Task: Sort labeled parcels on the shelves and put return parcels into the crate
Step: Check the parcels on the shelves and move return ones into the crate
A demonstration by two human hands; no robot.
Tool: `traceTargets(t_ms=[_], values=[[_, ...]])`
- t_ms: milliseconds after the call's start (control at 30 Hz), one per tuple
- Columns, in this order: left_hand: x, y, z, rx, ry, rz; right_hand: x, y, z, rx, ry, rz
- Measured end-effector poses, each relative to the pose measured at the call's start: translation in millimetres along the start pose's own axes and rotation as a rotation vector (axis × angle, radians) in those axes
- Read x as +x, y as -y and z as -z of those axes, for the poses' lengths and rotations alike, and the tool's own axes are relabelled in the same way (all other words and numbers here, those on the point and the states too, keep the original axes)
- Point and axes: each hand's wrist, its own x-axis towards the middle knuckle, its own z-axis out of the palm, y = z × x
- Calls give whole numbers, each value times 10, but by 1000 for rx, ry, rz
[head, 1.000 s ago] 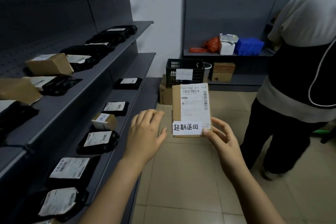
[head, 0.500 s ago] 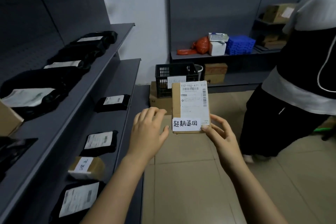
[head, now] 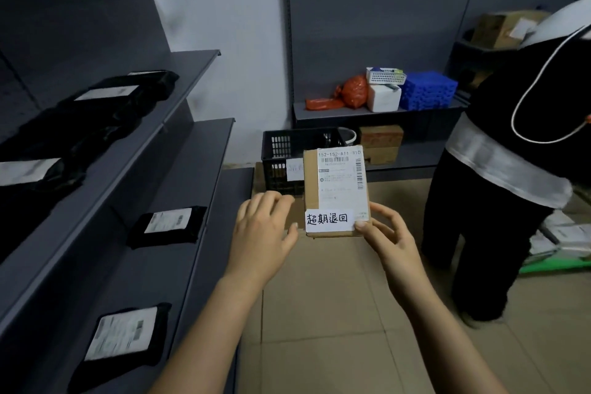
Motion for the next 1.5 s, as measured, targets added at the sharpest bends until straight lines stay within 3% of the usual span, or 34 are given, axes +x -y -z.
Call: traceTargets(t_ms=[467,1033,1500], values=[[1737,573,-1419,17,39,100,2542,-146,-27,-1,60,-61],[4170,2295,-3168,-51,161,61,5604,-338,-976,-13,-40,-80],[5522,2880,-4883,-49,198,173,8050,-790,-790,-20,-20,-214]])
